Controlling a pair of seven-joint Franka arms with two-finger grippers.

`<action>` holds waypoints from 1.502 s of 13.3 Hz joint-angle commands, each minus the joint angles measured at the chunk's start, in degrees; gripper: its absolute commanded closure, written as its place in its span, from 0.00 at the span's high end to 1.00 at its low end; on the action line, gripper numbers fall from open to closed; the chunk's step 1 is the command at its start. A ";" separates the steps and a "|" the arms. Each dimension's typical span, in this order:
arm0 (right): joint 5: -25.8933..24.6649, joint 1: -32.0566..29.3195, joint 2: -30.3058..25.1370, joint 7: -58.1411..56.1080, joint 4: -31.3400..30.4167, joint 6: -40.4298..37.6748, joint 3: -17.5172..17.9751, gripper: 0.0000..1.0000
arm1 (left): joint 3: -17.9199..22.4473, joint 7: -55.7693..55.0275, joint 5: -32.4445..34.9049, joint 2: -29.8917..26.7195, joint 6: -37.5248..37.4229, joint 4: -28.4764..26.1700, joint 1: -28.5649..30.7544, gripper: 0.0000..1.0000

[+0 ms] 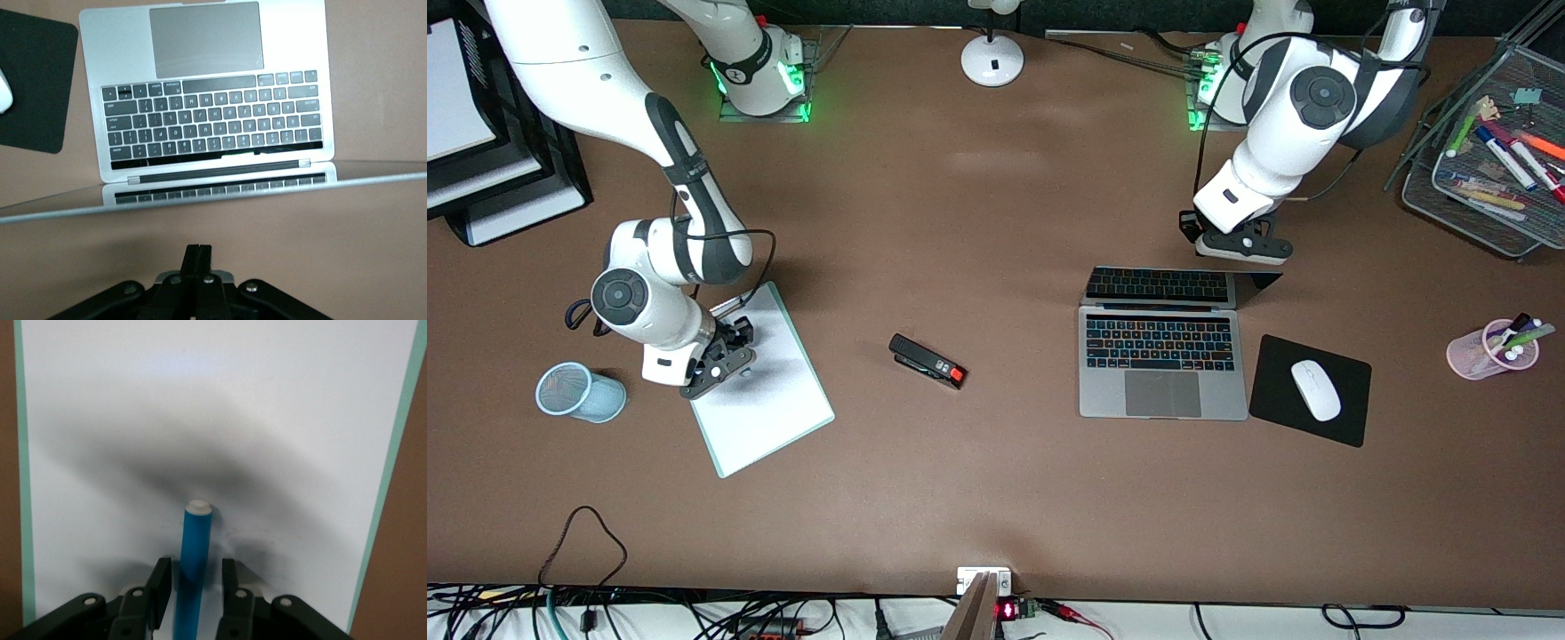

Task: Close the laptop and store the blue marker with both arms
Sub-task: 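Grasp the blue marker with the right gripper while the left gripper reaches the lid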

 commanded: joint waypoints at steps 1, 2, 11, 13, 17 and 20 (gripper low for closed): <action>-0.09 -0.12 0.26 -0.54 0.09 0.51 0.23 0.37 | -1.83 -1.88 -1.05 1.35 3.55 -0.10 0.32 0.00; -0.09 -0.20 0.26 -0.54 0.09 0.51 0.14 0.35 | -2.01 -1.98 -1.05 1.97 4.44 -0.10 0.32 0.00; 0.27 -0.12 1.05 -0.19 0.27 0.60 0.23 0.13 | -1.92 -1.19 -0.26 6.53 14.80 0.52 0.40 0.00; 0.18 0.06 0.44 -0.36 0.53 0.34 0.23 0.00 | -1.83 -1.10 -0.17 7.42 17.26 0.69 0.40 0.00; 0.18 -0.12 -3.51 -3.42 3.16 -0.71 0.58 0.00 | -1.39 -0.75 3.69 10.75 23.23 1.48 1.01 0.00; 0.35 -0.47 -6.06 -5.37 6.68 -8.26 0.58 0.00 | -1.30 -0.75 3.70 13.56 26.32 2.62 1.02 0.00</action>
